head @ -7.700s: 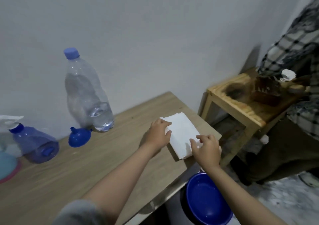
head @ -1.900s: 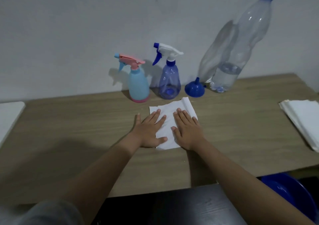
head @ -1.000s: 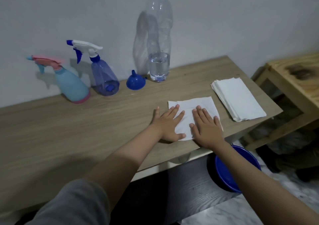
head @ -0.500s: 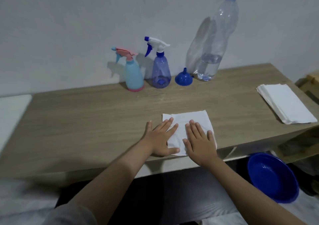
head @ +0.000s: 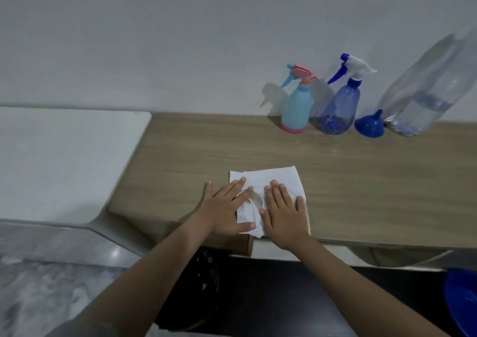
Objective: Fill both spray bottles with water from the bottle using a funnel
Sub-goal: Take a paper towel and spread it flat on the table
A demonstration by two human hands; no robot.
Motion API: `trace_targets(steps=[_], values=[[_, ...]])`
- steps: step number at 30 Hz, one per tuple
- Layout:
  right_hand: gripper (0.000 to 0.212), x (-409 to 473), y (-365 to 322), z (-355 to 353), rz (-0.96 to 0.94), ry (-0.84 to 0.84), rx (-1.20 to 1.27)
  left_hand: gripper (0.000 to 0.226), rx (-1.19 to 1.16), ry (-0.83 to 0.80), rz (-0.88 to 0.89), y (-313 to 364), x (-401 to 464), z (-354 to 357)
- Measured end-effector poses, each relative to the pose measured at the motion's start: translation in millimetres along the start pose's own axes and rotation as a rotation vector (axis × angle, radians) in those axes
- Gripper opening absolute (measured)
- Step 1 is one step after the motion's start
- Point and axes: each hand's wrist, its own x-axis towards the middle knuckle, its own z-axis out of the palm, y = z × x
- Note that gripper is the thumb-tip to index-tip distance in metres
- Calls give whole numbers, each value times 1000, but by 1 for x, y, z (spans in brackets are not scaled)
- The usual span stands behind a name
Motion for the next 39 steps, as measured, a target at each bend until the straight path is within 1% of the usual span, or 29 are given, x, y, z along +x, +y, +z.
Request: trace_targets(steps=[7,13,15,16,18,19,22,24,26,27,28,29,30,32,33,34,36,37,39], values=[[81,29,-80,11,-66,-39,-18,90,-13,37,-100,-65,-45,4],[84,61,-144,16,-179,-80,-17,89,-55,55,-253,-121,-75,7],[80,73,-162,17,-235,-80,-18,88,-83,64,-309,-137,-83,10],[75,79,-170,18,-260,-83,-14,88,-94,73,-336,-144,-87,11],[64,88,-184,20,-318,-100,-4,87,-120,118,-384,-152,-97,14],[62,90,-190,21,-358,-103,-1,86,-135,151,-406,-155,-102,15],[58,90,-209,22,-487,-162,40,73,-176,249,-462,-155,-120,23],[59,82,-221,25,-535,-181,150,65,-250,372,-475,-151,-132,30],[57,68,-230,28,-552,-181,303,57,-377,551,-471,-143,-145,37],[55,60,-234,29,-554,-184,377,49,-447,653,-474,-137,-152,40],[54,51,-237,29,-548,-186,451,37,-542,744,-498,-131,-159,42],[52,43,-238,30,-520,-189,545,25,-659,801,-550,-123,-166,43],[50,35,-239,31,-466,-195,673,20,-781,839,-600,-116,-173,46],[46,20,-239,30,-333,-228,951,32,-976,886,-651,-103,-184,53],[43,14,-239,28,-283,-232,1039,37,-1019,891,-657,-97,-189,56],[40,9,-239,29,-249,-226,1071,38,-1037,894,-654,-93,-192,61],[37,2,-237,30,-236,-235,1072,28,-982,887,-674,-85,-199,66],[37,0,-236,31,-238,-249,1064,22,-938,884,-697,-83,-202,69],[35,-1,-233,36,-231,-270,1029,18,-867,865,-764,-81,-207,74]])
